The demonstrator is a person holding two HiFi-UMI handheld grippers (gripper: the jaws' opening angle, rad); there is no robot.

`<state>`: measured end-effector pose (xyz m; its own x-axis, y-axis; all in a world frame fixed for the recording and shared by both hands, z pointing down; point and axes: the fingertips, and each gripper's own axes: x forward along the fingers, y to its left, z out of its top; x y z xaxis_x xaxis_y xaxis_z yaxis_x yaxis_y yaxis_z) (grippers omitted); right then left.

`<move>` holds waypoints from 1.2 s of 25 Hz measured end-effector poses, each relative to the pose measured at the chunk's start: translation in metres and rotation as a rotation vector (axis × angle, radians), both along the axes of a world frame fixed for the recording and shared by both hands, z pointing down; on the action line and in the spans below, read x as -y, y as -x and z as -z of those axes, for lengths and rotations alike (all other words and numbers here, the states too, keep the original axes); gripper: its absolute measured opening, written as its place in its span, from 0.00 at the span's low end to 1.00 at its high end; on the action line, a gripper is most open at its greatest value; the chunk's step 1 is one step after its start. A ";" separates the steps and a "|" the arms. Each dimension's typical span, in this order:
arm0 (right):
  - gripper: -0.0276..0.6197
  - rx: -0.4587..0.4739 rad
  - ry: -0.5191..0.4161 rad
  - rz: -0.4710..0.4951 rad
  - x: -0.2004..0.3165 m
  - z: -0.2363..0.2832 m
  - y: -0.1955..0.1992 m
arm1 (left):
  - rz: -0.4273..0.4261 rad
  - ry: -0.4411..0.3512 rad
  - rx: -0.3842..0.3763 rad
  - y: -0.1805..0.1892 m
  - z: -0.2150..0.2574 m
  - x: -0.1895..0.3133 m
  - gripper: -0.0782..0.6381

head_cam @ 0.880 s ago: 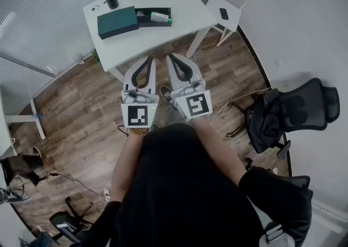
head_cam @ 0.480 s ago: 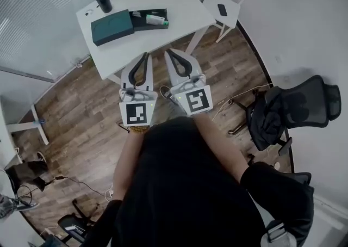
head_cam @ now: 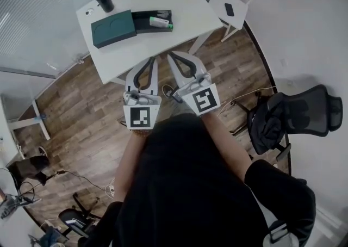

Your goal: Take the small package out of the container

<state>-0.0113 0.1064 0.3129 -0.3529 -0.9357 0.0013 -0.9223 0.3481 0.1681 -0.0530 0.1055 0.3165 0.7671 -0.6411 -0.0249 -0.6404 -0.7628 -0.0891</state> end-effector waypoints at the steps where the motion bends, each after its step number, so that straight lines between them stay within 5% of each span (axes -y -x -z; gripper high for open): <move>1: 0.04 -0.004 0.014 0.011 0.004 -0.004 -0.003 | 0.005 0.006 0.005 -0.002 -0.001 0.006 0.12; 20: 0.04 -0.017 0.091 0.152 0.127 -0.041 -0.095 | 0.150 0.037 0.086 -0.064 -0.024 0.114 0.12; 30: 0.04 -0.042 0.149 0.262 0.163 -0.073 -0.128 | 0.211 0.055 0.111 -0.091 -0.038 0.122 0.12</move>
<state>0.1167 -0.0564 0.3859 -0.5787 -0.8014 0.1516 -0.7914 0.5966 0.1331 0.0381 -0.0161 0.3544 0.6119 -0.7857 0.0913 -0.7748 -0.6186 -0.1302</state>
